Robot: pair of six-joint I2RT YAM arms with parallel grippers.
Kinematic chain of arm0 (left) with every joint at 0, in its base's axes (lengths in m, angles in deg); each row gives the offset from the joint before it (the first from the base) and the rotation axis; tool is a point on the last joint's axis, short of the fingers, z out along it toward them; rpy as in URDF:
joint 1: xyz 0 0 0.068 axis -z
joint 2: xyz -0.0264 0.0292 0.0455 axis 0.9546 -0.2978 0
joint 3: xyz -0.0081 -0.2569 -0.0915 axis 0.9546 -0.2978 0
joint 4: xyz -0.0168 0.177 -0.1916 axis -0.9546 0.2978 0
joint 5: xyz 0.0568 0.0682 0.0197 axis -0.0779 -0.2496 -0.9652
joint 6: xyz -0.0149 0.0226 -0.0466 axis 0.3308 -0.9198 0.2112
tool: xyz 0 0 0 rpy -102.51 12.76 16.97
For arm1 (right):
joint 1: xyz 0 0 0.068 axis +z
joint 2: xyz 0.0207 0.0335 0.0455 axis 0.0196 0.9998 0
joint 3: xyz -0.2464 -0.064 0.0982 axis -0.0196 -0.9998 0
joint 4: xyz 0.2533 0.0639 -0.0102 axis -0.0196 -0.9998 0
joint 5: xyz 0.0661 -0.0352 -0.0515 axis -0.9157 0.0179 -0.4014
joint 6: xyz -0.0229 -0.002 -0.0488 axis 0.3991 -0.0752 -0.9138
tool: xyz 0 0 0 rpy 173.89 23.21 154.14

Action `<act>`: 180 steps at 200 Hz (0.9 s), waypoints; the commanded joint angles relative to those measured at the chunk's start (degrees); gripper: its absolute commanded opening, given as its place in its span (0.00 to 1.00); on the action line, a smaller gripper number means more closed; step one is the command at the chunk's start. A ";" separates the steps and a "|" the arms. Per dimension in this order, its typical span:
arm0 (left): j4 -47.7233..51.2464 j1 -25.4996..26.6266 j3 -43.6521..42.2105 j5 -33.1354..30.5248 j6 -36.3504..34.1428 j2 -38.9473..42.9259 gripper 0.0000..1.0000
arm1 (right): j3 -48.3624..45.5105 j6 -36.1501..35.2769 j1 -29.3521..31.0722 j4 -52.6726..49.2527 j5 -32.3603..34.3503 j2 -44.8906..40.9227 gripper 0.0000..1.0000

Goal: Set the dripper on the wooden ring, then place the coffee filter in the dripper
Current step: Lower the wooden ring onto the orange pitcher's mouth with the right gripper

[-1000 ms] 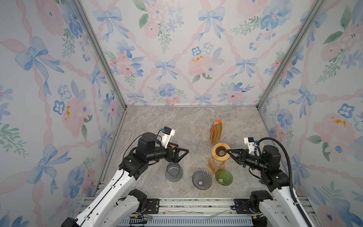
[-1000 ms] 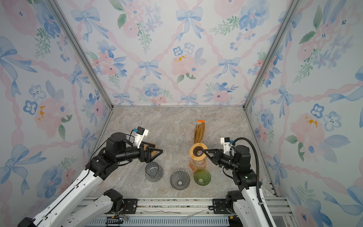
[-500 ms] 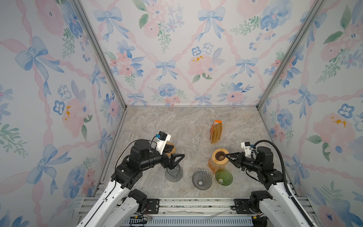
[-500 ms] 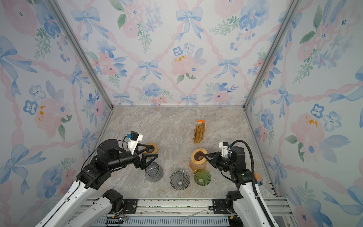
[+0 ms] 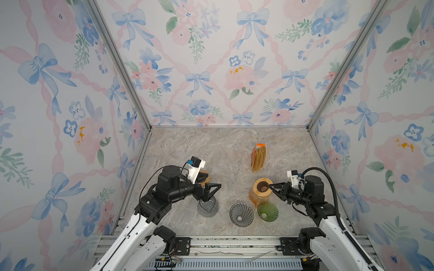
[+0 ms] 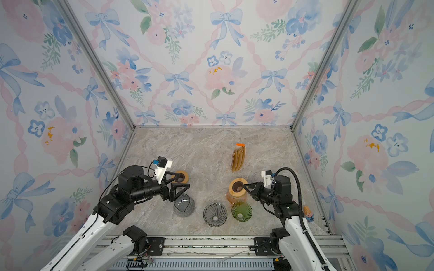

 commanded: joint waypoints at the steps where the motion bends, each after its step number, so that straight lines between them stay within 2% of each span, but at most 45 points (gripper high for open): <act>1: -0.10 -0.48 -0.64 1.07 -1.08 -0.13 0.98 | -0.23 -0.45 0.61 2.27 -0.06 0.44 0.15; 74: -0.22 -0.52 -0.64 0.94 -0.95 -0.15 0.98 | -0.52 -2.54 0.61 1.37 1.62 1.68 0.18; 180: -0.36 -0.50 -2.51 0.94 -0.48 -1.09 0.98 | 2.42 -7.67 0.61 -6.48 4.99 1.53 0.31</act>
